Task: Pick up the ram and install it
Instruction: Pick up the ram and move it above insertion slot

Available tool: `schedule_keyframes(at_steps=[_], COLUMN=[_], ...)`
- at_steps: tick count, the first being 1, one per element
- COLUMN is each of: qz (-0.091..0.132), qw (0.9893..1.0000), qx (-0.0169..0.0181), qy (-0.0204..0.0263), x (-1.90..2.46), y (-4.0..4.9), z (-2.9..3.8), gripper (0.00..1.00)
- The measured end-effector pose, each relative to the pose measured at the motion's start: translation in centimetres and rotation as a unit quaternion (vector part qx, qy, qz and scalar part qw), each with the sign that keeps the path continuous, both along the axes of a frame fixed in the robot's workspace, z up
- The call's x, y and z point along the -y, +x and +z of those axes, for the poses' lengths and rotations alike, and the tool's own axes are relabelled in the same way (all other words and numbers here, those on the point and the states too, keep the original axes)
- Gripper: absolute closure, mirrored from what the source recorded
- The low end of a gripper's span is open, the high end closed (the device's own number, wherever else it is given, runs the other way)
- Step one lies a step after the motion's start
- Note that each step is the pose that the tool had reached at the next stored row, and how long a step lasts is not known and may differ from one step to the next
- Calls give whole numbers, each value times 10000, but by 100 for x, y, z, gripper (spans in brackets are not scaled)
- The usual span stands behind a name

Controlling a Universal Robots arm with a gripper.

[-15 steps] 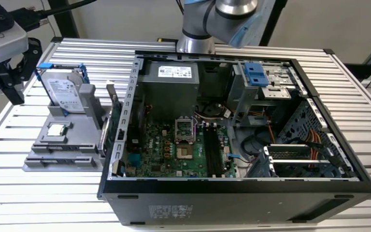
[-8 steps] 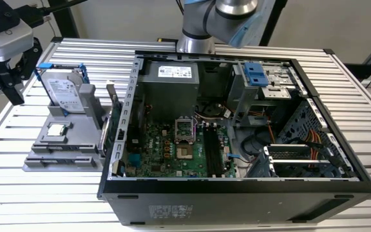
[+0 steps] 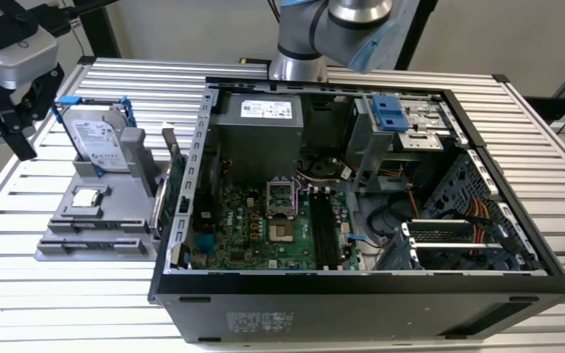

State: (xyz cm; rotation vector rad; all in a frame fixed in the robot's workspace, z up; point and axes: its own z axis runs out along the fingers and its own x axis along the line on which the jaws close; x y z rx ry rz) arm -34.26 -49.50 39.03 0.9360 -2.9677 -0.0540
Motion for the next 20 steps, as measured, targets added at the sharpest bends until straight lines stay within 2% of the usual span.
schedule_keyframes(at_steps=[6, 12, 16, 18, 20], qz=[287, 637, 879, 1093, 1215], qw=[9996, 9980, 9961, 9940, 9926], qx=[0, 0, 0, 0, 0], qy=[0, 0, 0, 0, 0], x=[1, 0, -1, -1, -1], y=[1, 1, 0, 0, 0], z=[0, 0, 0, 0, 0], gripper=[100, 100, 100, 100, 100])
